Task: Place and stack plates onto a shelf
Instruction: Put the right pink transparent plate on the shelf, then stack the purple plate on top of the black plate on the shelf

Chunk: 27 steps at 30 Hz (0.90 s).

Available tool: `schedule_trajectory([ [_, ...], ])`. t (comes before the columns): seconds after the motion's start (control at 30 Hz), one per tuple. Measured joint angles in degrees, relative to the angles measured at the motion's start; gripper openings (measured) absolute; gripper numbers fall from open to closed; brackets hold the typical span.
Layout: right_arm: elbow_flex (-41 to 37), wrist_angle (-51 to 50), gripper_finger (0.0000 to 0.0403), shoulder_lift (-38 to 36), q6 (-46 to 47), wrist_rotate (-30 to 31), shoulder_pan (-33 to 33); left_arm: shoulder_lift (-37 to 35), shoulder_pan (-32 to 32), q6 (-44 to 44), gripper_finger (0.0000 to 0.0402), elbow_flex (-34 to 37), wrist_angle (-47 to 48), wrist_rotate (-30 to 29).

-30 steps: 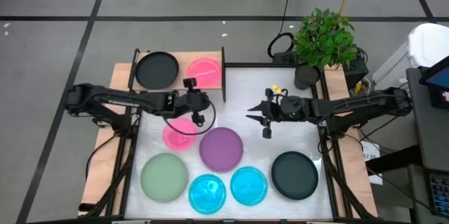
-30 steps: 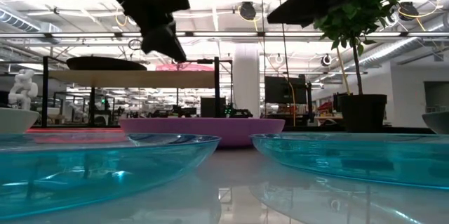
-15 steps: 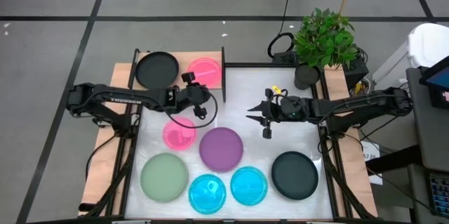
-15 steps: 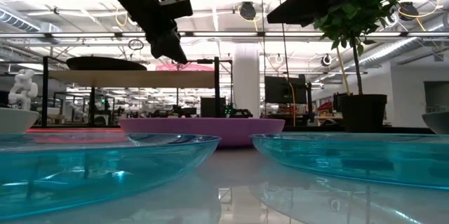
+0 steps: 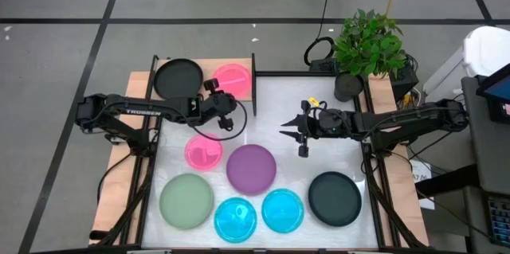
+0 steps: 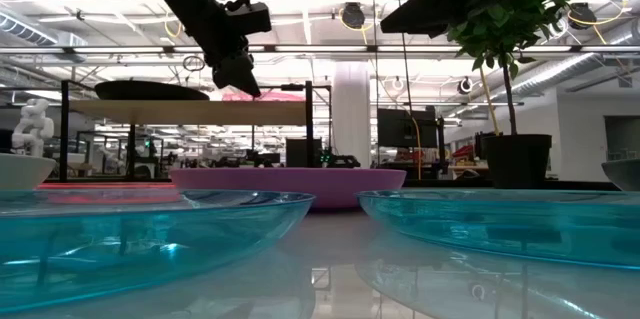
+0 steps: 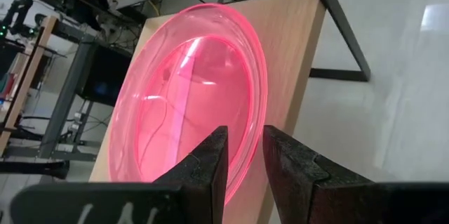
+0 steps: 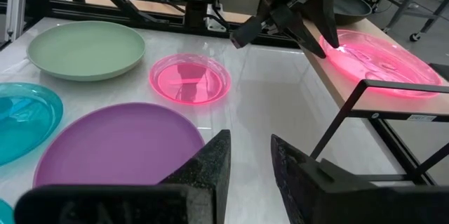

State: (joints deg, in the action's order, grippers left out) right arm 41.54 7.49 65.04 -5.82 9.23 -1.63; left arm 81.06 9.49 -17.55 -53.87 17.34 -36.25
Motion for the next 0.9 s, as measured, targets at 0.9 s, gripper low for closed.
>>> schedule_trajectory([
  [0.9,0.04,-2.13,0.0089,0.0,0.22,-0.03,0.0,-9.09,-15.18,8.24,0.0097,0.02,8.1,-2.67],
])
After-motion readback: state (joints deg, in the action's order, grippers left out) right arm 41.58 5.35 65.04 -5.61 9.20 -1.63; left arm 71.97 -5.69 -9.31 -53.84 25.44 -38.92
